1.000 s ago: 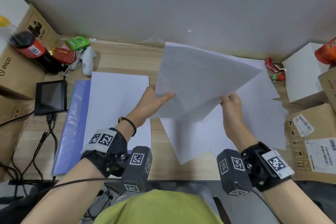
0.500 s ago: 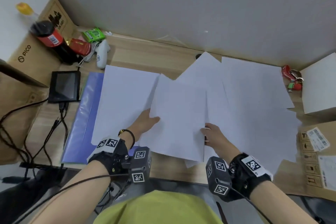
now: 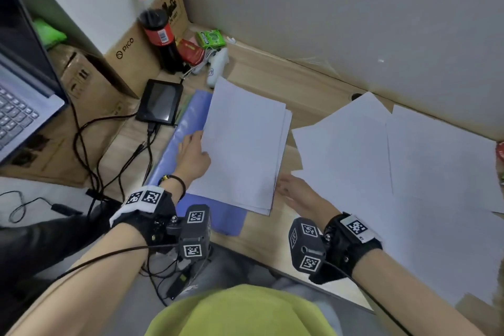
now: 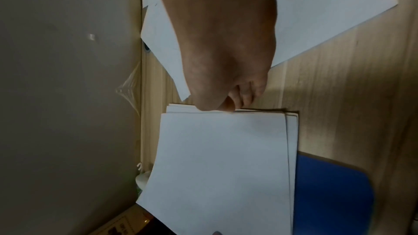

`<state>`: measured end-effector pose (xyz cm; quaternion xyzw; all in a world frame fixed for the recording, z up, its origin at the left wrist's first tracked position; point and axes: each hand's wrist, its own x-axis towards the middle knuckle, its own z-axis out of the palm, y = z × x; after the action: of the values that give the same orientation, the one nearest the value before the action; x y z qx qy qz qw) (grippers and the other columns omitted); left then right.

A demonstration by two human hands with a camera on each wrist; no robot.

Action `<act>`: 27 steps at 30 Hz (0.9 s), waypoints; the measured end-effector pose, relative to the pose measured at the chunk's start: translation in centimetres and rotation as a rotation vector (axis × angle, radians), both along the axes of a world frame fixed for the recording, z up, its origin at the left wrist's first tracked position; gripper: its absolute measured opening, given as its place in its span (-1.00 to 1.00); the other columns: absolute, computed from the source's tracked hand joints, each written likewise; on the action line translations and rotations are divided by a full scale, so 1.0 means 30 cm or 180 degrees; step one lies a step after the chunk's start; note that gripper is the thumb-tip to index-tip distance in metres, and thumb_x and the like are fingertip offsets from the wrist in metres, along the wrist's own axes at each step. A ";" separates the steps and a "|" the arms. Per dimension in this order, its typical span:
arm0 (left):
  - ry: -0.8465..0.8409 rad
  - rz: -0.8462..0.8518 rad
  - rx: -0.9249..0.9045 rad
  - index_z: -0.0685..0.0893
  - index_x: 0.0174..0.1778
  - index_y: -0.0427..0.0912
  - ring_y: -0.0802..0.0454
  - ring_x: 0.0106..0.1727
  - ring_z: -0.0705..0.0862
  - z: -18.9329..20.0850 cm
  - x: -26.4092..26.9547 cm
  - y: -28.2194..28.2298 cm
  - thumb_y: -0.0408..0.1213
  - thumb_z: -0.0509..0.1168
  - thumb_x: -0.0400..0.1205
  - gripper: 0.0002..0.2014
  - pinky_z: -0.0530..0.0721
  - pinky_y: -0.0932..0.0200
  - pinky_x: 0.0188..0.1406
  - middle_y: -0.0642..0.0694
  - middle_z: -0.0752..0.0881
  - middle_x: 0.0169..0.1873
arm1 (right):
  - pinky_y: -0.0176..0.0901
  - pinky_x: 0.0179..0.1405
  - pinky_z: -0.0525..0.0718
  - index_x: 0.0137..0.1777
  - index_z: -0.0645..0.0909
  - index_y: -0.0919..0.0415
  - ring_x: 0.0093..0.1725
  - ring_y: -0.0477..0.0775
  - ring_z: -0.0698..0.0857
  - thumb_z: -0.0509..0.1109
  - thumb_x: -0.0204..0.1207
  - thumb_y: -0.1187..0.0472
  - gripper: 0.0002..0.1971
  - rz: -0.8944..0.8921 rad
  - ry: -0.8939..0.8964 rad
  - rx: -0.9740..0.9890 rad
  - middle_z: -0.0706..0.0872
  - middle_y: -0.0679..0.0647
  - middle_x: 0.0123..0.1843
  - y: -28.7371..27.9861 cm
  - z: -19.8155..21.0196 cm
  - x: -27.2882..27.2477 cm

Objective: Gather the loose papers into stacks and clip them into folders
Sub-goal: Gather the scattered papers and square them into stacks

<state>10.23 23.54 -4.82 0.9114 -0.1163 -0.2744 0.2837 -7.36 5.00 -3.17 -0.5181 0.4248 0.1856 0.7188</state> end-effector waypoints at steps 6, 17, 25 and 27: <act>0.0152 -0.0122 -0.0084 0.16 0.67 -0.20 -0.12 0.66 0.11 -0.025 0.007 0.003 -0.51 0.17 0.66 -0.36 0.16 0.02 0.61 -0.14 0.16 0.64 | -0.27 0.18 0.56 0.00 0.59 0.09 0.07 -0.08 0.65 0.10 0.71 0.37 -0.74 -0.0327 0.0092 0.0118 0.68 -0.04 -0.01 -0.006 -0.058 0.008; -0.0351 0.0272 -0.0151 0.23 0.65 -0.11 -0.17 0.62 0.11 -0.012 -0.007 -0.104 -0.41 0.23 0.60 -0.34 0.15 -0.05 0.59 -0.17 0.25 0.57 | -0.21 0.16 0.56 0.33 0.57 0.08 0.23 0.02 0.63 0.22 0.68 0.24 -0.73 -0.0297 -0.0071 0.0166 0.67 0.01 0.20 -0.077 -0.083 -0.060; 0.0820 -0.0224 -0.1277 0.54 0.40 -0.02 0.00 0.16 0.61 0.018 -0.137 -0.438 -0.36 0.23 0.67 -0.63 0.51 0.26 -0.01 -0.05 0.59 0.30 | -0.03 0.29 0.54 0.36 0.54 0.25 0.18 0.17 0.64 0.11 0.69 0.38 -0.69 -0.1798 0.0194 -0.0359 0.63 0.20 0.33 -0.368 -0.076 -0.410; 0.1176 -0.0666 -0.1095 0.53 0.43 -0.05 0.03 0.21 0.57 -0.006 -0.181 -0.519 -0.34 0.27 0.65 -0.60 0.50 0.31 -0.02 -0.07 0.54 0.37 | -0.06 0.27 0.47 0.34 0.54 0.19 0.28 0.17 0.57 0.12 0.70 0.37 -0.70 -0.2066 0.0245 -0.0639 0.57 0.16 0.35 -0.400 -0.072 -0.530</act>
<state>4.81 7.96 -4.99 0.7673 -0.2010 -0.4401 0.4208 -23.25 -7.00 -5.34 -0.4167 0.6105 -0.0762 0.6692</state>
